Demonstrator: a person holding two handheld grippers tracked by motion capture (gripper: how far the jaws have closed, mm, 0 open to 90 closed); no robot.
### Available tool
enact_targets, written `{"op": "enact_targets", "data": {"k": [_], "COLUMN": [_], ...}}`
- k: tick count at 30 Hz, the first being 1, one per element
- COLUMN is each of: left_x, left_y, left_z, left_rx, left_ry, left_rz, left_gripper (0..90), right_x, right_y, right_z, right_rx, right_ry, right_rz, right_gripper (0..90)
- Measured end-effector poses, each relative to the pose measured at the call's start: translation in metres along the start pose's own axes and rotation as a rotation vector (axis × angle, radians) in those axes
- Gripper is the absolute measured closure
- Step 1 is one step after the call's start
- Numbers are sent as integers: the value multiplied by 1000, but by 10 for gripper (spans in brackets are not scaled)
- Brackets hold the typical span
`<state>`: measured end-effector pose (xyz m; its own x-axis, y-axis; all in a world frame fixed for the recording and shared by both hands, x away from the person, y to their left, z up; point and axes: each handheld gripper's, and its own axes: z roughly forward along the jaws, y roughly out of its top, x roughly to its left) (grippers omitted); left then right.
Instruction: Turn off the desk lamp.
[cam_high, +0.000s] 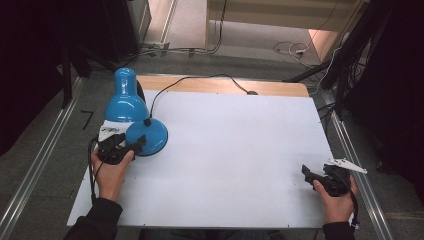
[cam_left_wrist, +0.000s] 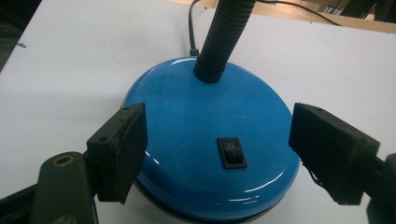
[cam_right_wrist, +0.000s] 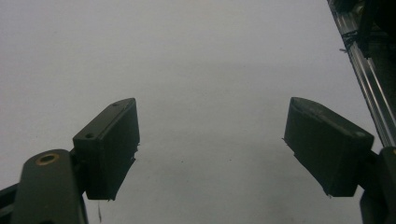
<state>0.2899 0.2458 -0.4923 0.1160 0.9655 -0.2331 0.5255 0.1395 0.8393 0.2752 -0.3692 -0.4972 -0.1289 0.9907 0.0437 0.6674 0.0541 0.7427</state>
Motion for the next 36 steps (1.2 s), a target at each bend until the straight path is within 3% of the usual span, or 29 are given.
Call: {"op": "enact_targets", "data": {"k": [21,36], "left_x": [-8,-3], "left_y": [-9,-16], "left_z": [-19,-30], "left_rx": [19,25], "left_ry": [15,14], "left_rz": [51,43], "left_gripper": [196,184], "right_x": [-2,-2], "right_y": [-1,-1], "right_z": [-2,-2], "right_rx": [-2,0], "right_ry": [0,-1], "right_rz": [14,8], "right_gripper": [167,167]}}
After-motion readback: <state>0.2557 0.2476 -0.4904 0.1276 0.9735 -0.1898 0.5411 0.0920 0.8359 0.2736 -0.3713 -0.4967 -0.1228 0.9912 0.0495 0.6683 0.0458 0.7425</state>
